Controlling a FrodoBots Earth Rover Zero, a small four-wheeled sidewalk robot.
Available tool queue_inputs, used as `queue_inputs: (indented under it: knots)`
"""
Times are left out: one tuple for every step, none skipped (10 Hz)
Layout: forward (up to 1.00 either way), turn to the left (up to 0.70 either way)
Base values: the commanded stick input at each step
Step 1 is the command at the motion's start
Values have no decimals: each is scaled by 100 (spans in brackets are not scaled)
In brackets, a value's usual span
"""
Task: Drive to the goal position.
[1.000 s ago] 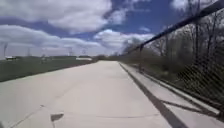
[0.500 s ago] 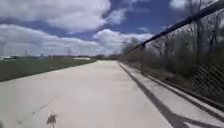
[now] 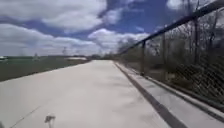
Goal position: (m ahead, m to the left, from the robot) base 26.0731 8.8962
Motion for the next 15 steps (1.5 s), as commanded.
queue_inputs:
  knots:
    - [100,0]
    - [100,0]
    - [100,0]
    - [100,0]
    - [100,0]
    - [100,0]
    - [100,0]
    - [100,0]
    - [100,0]
    - [100,0]
    - [100,0]
    - [100,0]
    - [100,0]
    - [100,0]
    - [100,0]
